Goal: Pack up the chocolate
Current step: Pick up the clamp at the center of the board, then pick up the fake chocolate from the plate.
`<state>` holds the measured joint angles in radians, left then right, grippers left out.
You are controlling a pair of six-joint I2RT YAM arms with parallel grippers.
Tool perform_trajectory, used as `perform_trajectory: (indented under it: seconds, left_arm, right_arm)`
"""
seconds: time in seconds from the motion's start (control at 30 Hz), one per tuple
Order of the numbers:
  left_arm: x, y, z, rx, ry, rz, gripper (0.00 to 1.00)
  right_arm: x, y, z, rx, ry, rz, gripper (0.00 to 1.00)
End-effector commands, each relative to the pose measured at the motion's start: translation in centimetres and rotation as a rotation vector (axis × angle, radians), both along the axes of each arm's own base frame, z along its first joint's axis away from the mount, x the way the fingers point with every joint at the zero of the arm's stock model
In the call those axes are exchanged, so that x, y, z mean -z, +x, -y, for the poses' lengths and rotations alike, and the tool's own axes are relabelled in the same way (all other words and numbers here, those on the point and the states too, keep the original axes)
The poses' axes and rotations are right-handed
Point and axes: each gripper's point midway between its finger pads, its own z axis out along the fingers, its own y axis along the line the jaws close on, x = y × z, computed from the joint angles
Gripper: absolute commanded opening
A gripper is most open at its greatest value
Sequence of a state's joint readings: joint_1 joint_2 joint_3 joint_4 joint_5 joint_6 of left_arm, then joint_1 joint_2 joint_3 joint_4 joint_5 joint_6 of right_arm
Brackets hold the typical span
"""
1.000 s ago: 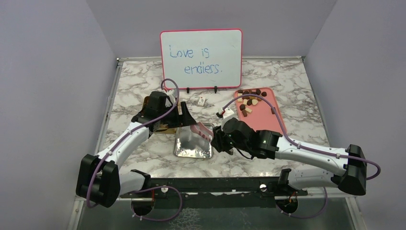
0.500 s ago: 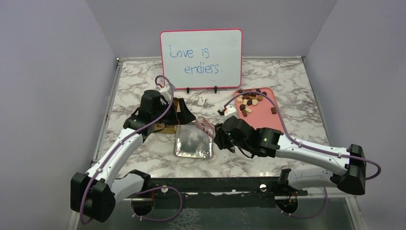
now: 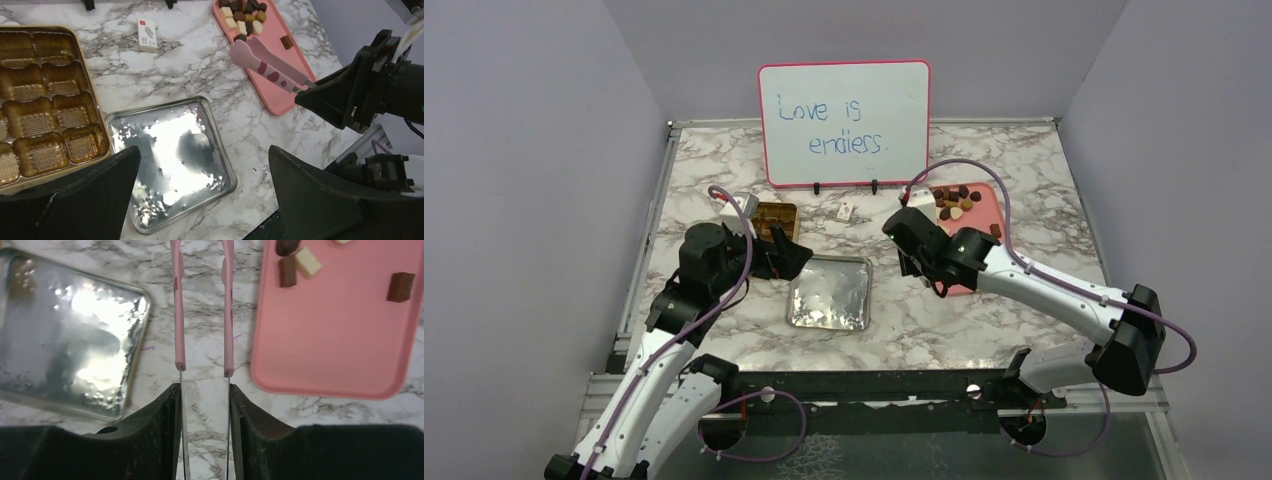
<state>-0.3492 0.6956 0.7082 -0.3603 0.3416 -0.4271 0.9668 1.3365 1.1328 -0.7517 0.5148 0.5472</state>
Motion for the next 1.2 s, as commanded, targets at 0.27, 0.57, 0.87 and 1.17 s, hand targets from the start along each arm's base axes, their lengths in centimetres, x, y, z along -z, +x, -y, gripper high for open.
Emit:
perform_trajectory:
  seconds: [0.27,0.57,0.87,1.17]
  left_arm:
    - [0.9,0.4,-2.7,-0.118,0.092,0.078,0.99]
    - [0.9,0.5,-2.9,-0.132,0.097,0.079,0.99]
    - [1.1,0.5,-3.0,-0.134,0.101,0.076,0.99]
    - [0.9,0.5,-3.1,-0.141,0.101,0.081,0.99]
  right_arm:
    - [1.2,4.6,8.5,0.230,-0.168,-0.021,0.40]
    - [3.6,5.0,9.2,0.209,-0.147,-0.074,0.38]
    - [4.5,4.9,8.7,0.181,-0.115,-0.097,0.37]
    - [5.1,4.8,8.8,0.181,-0.130,-0.115,0.37]
